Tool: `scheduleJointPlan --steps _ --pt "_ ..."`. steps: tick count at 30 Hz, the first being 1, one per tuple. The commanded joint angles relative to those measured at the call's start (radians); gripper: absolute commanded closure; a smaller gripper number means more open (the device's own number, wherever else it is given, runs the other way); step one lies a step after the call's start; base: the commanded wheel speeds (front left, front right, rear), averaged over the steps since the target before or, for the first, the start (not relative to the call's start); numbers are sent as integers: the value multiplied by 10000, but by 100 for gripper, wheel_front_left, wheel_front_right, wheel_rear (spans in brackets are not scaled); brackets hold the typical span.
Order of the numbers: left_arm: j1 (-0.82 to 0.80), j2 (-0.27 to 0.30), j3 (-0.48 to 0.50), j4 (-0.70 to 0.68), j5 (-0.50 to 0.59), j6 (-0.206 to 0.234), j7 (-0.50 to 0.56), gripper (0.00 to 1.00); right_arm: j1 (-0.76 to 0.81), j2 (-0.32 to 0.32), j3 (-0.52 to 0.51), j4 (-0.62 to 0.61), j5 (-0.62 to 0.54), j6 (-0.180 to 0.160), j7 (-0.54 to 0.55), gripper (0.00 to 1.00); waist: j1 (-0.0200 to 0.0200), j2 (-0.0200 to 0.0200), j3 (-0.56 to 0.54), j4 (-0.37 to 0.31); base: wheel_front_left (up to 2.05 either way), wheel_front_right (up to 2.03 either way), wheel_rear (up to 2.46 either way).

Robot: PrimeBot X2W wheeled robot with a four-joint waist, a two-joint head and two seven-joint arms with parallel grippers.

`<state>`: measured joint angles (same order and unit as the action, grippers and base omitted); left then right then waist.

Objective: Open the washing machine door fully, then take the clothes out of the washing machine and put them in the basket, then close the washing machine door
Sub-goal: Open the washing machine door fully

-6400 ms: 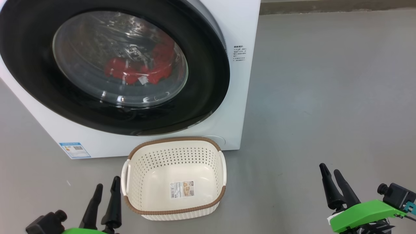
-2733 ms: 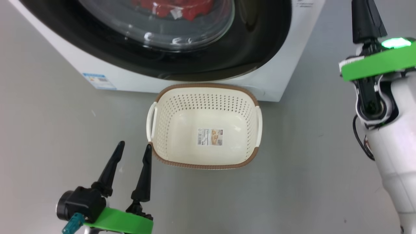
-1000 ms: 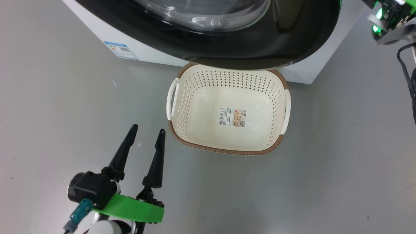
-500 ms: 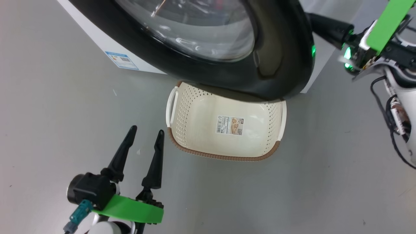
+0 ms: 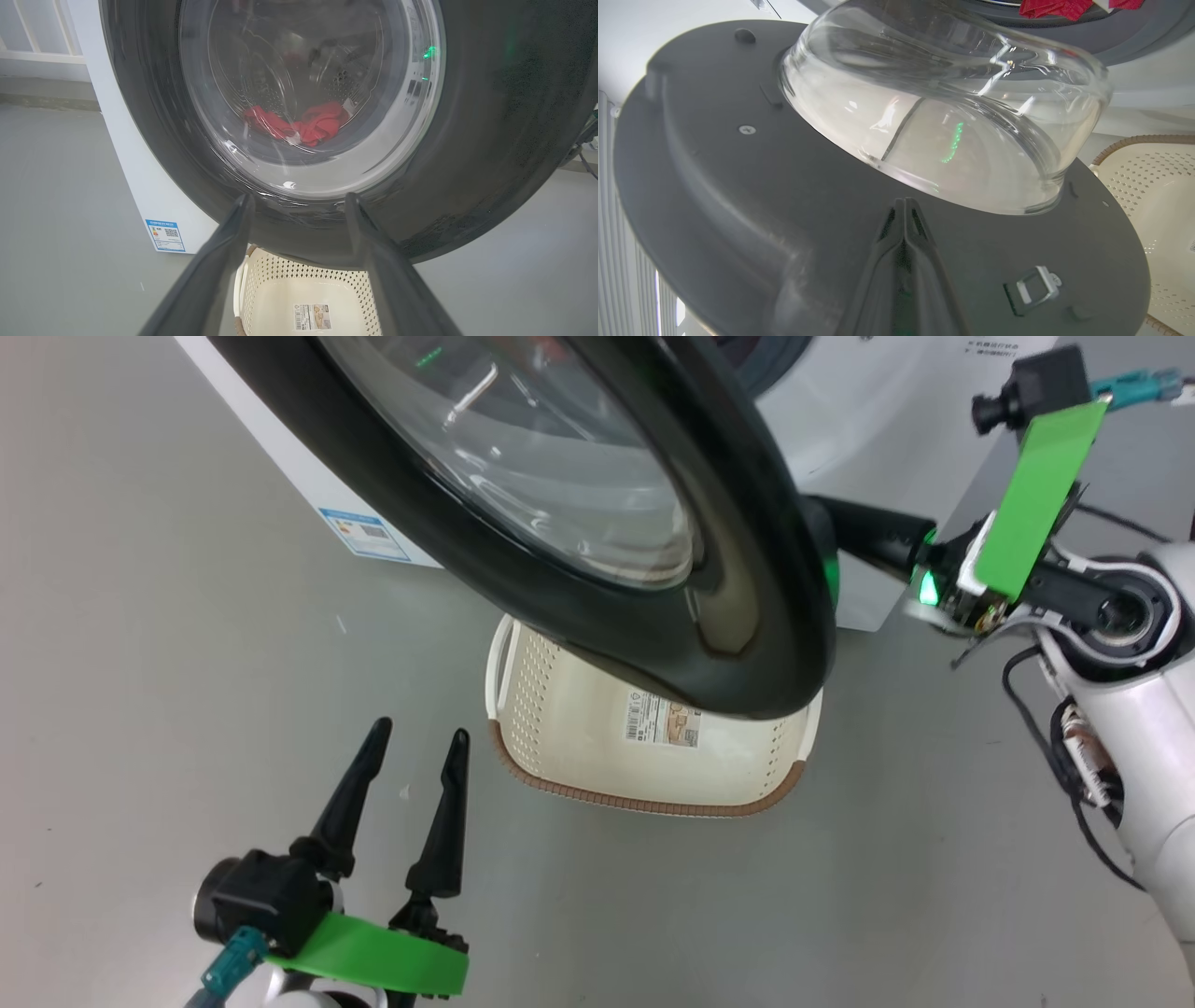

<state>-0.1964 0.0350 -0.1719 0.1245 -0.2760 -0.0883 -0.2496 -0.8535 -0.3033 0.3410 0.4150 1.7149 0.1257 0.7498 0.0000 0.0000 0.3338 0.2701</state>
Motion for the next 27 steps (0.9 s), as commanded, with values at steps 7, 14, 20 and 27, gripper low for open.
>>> scheduleJointPlan --steps 7,14,20,27 --pt "293 152 371 -254 23 115 -122 0 877 373 290 -814 -106 50 217 100 0 0 -357 132 0 0 0" --pt "549 152 352 -231 21 175 -122 0 1543 505 469 -1232 -144 50 399 100 0 0 -723 365 0 0 0" --pt "827 152 378 -210 31 210 -122 0 2134 739 646 -1645 -204 50 483 100 0 0 -1049 614 0 0 0" --pt "1028 152 432 -194 -13 267 -122 0 2645 1004 814 -1955 -275 50 588 100 0 0 -1301 964 0 0 0"
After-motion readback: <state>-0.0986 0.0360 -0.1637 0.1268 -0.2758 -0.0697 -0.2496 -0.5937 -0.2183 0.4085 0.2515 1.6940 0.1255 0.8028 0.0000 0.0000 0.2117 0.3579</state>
